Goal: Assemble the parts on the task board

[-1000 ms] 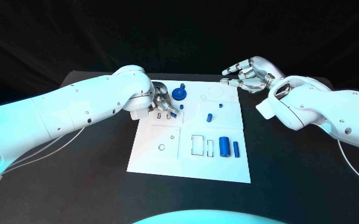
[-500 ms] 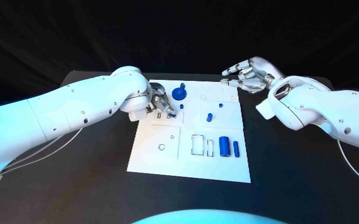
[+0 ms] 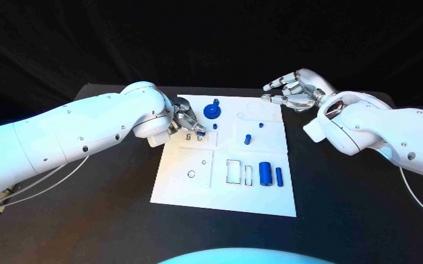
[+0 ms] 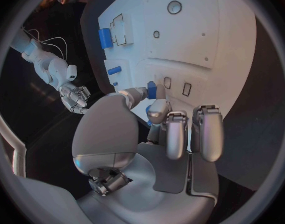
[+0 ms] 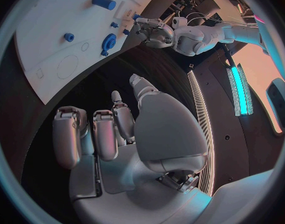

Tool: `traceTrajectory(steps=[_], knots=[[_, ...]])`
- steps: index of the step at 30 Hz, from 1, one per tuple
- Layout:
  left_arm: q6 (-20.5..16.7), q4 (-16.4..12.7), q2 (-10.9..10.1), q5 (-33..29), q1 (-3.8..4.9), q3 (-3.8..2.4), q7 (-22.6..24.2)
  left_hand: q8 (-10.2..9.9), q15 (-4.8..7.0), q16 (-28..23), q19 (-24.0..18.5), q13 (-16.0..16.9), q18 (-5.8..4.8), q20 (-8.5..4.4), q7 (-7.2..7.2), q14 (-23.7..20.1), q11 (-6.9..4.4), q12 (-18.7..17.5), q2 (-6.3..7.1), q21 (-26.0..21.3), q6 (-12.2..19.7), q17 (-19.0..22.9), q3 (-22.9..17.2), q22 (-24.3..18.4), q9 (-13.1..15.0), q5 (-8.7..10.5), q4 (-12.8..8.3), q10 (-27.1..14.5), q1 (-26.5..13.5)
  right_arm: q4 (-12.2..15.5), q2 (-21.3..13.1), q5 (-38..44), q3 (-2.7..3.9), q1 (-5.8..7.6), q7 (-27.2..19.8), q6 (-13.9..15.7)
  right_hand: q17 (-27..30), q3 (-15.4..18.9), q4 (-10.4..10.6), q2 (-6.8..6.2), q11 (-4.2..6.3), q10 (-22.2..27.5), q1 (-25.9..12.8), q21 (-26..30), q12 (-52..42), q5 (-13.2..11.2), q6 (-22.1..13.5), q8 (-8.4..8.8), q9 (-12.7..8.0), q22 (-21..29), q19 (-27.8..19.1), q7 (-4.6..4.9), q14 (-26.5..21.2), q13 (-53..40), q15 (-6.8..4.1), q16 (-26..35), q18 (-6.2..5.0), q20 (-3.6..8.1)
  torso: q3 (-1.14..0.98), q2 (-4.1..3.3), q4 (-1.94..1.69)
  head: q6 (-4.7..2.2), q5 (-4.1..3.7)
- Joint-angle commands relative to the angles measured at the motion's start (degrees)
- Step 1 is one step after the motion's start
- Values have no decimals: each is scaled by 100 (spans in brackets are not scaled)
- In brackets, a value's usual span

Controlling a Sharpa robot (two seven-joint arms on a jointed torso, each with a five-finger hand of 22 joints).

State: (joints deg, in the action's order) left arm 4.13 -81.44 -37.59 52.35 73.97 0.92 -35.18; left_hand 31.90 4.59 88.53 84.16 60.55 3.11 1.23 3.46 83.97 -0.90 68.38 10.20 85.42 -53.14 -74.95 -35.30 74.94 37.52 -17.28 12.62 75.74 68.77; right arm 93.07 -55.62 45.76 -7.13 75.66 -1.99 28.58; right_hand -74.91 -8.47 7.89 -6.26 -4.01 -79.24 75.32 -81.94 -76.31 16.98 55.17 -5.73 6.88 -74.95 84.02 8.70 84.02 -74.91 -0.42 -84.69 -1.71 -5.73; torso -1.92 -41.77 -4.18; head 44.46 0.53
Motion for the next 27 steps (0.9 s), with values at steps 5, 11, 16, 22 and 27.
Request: traceTrajectory(steps=[5, 11, 16, 22, 27], knots=[[-488, -157, -57, 744, -136, 1, 109, 29, -11, 9, 86, -6, -95, 7, -4, 539, -18, 17, 3, 45, -63, -1287, -1234, 551, 25, -57, -1216, 50, -68, 13, -17, -5, 0, -5, -33, -58, -566, 52, -2, 25, 26, -26, -26, 27, -18, 22, 12, -36, -2, -770, 158, -1, 369, -381, -24, 39, -50, 40, 7, -7, 10, 12, 22], [-570, -190, -38, 1149, -239, 4, 50, 52, 2, 9, 86, -89, -95, -4, -20, 540, -33, -40, 25, 45, -92, -1289, -1276, 550, 61, -149, -1249, 40, -124, 14, -22, 1, 0, -7, -40, -55, -566, 53, -2, 25, 26, -25, -27, 28, -17, 23, 12, -36, -2, -769, 158, -1, 369, -381, -24, 40, -50, 40, 10, -8, 16, 12, 24], [-563, -163, 5, 1309, -289, 6, 2, 62, 7, 9, 85, -96, -94, -9, -27, 539, -39, -43, 31, 44, -102, -1288, -1292, 548, 75, -177, -1259, 50, -142, 12, -19, 7, 0, -9, -45, -54, -566, 53, -2, 25, 26, -25, -27, 28, -17, 23, 12, -36, -2, -769, 158, -1, 369, -381, -24, 40, -50, 40, 7, -12, 20, 17, 30], [-501, -133, 37, 1366, -314, 6, -16, 77, 14, 10, 85, -73, -94, -15, -35, 540, -46, -21, 37, 44, -114, -1291, -1309, 547, 93, -201, -1269, 76, -164, 11, -17, 9, -1, -14, -48, -56, -566, 53, -2, 25, 26, -25, -27, 28, -17, 23, 12, -36, -2, -769, 158, -1, 369, -381, -24, 40, -50, 40, 7, -15, 17, 32, 35], [-402, -112, 51, 1376, -319, 4, -46, 86, 17, 10, 87, -82, -94, -18, -39, 540, -50, -25, 43, 45, -119, -1290, -1317, 549, 103, -210, -1274, 79, -175, 12, -14, 9, -1, -17, -47, -60, -566, 53, -2, 25, 26, -25, -27, 28, -17, 23, 12, -36, -2, -769, 158, -1, 369, -381, -24, 40, -50, 40, 5, -9, 19, 44, 39]])
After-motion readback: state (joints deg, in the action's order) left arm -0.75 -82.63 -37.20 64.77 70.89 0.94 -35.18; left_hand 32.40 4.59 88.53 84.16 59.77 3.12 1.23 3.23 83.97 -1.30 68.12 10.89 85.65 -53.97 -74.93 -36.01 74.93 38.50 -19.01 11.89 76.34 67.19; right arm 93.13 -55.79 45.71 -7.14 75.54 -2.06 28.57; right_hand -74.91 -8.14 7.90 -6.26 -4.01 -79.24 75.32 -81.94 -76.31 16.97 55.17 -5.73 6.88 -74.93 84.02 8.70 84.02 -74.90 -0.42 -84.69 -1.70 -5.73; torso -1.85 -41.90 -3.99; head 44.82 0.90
